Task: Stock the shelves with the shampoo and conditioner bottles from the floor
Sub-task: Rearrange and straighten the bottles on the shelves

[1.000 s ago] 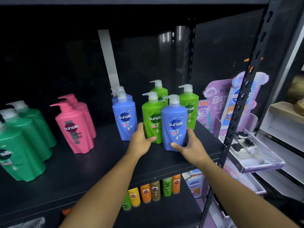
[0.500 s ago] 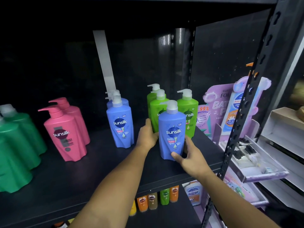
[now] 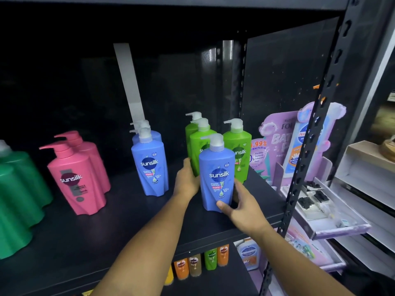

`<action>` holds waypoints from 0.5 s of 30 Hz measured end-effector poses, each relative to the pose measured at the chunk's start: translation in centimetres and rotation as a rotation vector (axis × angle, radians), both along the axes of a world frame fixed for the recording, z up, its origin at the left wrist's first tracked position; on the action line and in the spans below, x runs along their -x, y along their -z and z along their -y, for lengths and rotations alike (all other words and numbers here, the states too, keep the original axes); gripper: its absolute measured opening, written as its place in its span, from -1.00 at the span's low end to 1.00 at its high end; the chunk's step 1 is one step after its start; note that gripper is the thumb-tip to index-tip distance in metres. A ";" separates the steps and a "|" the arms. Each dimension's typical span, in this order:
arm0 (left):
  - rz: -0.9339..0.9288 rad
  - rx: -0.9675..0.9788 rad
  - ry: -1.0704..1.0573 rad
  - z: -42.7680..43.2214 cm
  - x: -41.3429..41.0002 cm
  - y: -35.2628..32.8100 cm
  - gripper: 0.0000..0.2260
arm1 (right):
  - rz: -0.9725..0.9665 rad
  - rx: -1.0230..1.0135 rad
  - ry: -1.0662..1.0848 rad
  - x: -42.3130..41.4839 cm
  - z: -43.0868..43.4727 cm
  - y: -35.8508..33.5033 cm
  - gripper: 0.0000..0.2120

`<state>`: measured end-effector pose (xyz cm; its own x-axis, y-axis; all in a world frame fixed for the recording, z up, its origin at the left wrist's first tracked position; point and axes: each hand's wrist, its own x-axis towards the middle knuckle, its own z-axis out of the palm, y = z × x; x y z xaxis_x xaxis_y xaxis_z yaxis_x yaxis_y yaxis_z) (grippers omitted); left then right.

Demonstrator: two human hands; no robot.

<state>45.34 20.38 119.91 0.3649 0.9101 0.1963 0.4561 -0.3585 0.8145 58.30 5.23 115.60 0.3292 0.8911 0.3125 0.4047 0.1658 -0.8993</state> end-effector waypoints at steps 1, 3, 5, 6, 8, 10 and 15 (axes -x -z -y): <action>0.056 0.012 -0.012 0.4 0.2 0.4 -0.54 | 0.015 -0.011 0.012 0.0 0.0 0.0 -0.34; 0.171 0.009 -0.053 1.6 0.7 1.2 -0.55 | 0.047 -0.024 0.023 0.0 0.1 -0.1 -0.31; 0.251 0.035 -0.054 3.3 1.6 1.9 -0.68 | 0.065 -0.030 0.018 0.0 0.2 -0.1 -0.28; 0.283 0.058 -0.008 4.2 2.2 2.3 -0.72 | 0.073 -0.023 0.021 0.0 0.1 0.0 -0.28; 0.331 0.111 0.124 5.8 3.4 2.5 -0.66 | 0.087 0.005 0.033 0.0 0.0 0.0 -0.28; 0.335 0.140 0.221 7.0 4.2 2.5 -0.65 | 0.093 0.009 0.029 0.1 0.0 -0.1 -0.28; 0.188 0.054 0.220 7.7 4.9 2.2 -0.34 | 0.149 0.030 -0.015 0.4 -0.1 0.1 -0.30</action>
